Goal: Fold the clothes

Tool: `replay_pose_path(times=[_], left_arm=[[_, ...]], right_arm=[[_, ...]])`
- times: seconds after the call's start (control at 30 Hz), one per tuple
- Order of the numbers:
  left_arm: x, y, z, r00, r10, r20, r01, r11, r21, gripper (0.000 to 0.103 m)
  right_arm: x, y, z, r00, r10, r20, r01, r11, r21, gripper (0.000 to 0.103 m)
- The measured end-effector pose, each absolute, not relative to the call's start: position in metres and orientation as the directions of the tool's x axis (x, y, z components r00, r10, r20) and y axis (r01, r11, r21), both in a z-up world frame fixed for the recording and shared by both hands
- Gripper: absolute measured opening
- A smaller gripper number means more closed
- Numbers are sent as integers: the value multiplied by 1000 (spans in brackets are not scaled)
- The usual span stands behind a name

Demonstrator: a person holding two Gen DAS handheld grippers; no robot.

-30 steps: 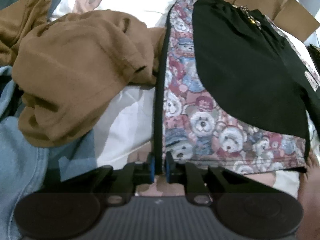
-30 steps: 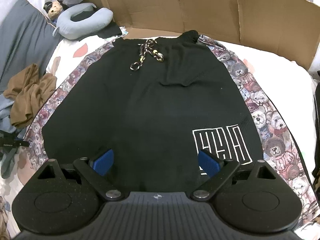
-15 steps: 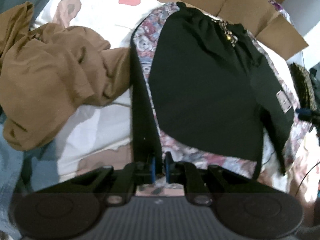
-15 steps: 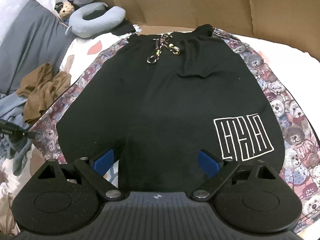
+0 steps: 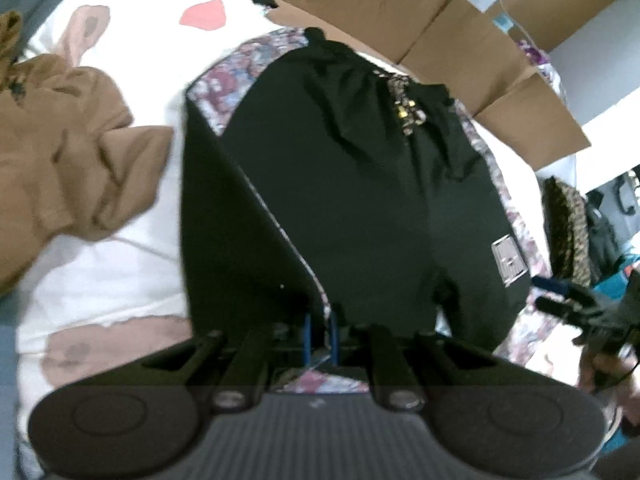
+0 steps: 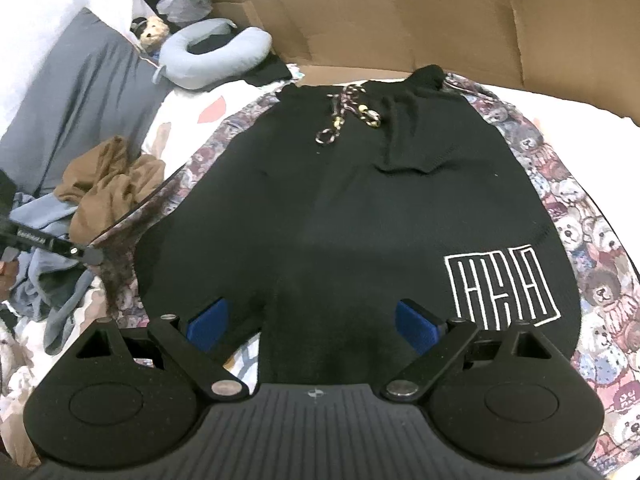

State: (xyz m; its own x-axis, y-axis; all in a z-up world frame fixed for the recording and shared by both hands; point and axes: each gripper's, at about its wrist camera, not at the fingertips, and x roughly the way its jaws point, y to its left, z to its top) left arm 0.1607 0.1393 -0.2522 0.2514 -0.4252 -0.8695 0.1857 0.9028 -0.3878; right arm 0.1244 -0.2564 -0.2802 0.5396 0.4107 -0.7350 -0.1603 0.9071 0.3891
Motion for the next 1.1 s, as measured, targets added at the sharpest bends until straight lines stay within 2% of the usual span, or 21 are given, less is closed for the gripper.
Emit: replay_pose_path(times=[0.23,0.33,0.67,0.73,0.8,0.97,1.1], left_arm=[[169,93,-260,247,-507,-826,224,859,-460,10],[174,78,-265,251,-532,-809,232,844,-484,10],[187,37,-271,229,-624,-747,273,778,-566,9],[188,26,-271,216,-643,-735,287,761,-582,9],[188,16,-273,199,-662,-723,294,744,-600,9],[187,-10,-276,150,-700,-698,316,703,-637,9],[187,-29,-277,125,-728,-674,326,672,-665,9]], right_arm=[[127,-245,-279,525,465,-713,-186,880,437,92],[128,-236,-278,516,482,-708,-217,873,437,85],[127,-214,-279,495,518,-698,-272,855,441,84],[129,-207,-279,491,521,-698,-288,854,434,81],[130,-201,-278,494,519,-697,-301,854,423,73],[135,-197,-278,522,498,-692,-299,867,398,67],[140,-198,-280,539,475,-696,-285,880,380,49]])
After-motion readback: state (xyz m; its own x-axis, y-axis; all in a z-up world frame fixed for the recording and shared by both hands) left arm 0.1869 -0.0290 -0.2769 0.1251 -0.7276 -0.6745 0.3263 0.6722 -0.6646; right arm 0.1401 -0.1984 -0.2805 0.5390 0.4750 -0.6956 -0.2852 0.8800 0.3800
